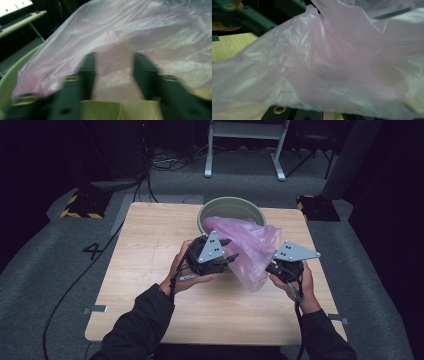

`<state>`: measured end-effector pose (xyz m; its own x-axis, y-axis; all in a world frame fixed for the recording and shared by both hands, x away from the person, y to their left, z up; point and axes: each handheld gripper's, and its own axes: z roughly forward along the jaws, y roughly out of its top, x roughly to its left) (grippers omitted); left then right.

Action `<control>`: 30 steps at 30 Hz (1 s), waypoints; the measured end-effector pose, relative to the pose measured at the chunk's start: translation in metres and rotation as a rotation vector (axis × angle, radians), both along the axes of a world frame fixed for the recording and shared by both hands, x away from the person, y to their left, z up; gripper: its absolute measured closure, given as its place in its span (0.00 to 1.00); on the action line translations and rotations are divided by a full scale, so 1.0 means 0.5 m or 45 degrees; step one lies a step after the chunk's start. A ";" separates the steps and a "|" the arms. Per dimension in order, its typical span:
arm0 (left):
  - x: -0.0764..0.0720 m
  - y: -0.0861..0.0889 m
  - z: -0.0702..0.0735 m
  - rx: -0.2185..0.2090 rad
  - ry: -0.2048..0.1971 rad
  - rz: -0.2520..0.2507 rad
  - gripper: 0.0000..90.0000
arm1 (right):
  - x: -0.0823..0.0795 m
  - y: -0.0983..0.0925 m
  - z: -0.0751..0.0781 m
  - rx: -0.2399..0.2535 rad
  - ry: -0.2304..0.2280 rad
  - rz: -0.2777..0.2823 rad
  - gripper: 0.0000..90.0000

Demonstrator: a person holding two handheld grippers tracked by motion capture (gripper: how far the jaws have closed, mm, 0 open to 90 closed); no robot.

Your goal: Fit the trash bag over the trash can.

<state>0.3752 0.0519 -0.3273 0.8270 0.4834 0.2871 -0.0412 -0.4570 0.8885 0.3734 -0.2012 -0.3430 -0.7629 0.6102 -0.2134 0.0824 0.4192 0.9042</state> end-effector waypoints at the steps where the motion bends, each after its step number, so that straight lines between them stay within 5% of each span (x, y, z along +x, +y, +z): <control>1: 0.001 -0.004 0.002 0.006 0.003 0.001 0.31 | 0.001 0.002 0.001 0.000 0.001 0.006 1.00; 5: 0.018 -0.014 0.003 0.012 0.021 0.044 0.21 | 0.000 0.012 0.006 -0.010 -0.006 0.009 1.00; 8: 0.040 -0.013 0.004 0.011 0.046 0.074 0.26 | -0.002 0.019 0.009 -0.025 -0.014 0.019 0.99; 10: 0.051 -0.014 0.001 0.040 0.042 0.107 0.36 | -0.002 0.020 0.010 -0.029 -0.016 0.021 0.99; 12: 0.065 -0.011 -0.002 0.083 0.040 0.129 0.66 | -0.001 0.018 0.011 -0.023 -0.012 0.019 0.99; 14: 0.073 -0.005 -0.004 0.098 0.036 0.137 0.80 | -0.001 0.016 0.013 -0.012 -0.009 0.019 0.99; 17: 0.085 0.014 -0.004 0.064 0.040 0.162 0.99 | -0.002 0.012 0.015 -0.008 -0.014 0.017 0.99; 30: 0.107 0.104 -0.021 -0.016 0.068 0.159 1.00 | -0.004 -0.018 0.009 0.004 -0.013 -0.041 1.00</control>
<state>0.4287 0.1040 -0.3378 0.7743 0.5866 0.2375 0.0630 -0.4448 0.8934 0.3715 -0.2102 -0.3384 -0.7406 0.6353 -0.2191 0.0865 0.4134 0.9064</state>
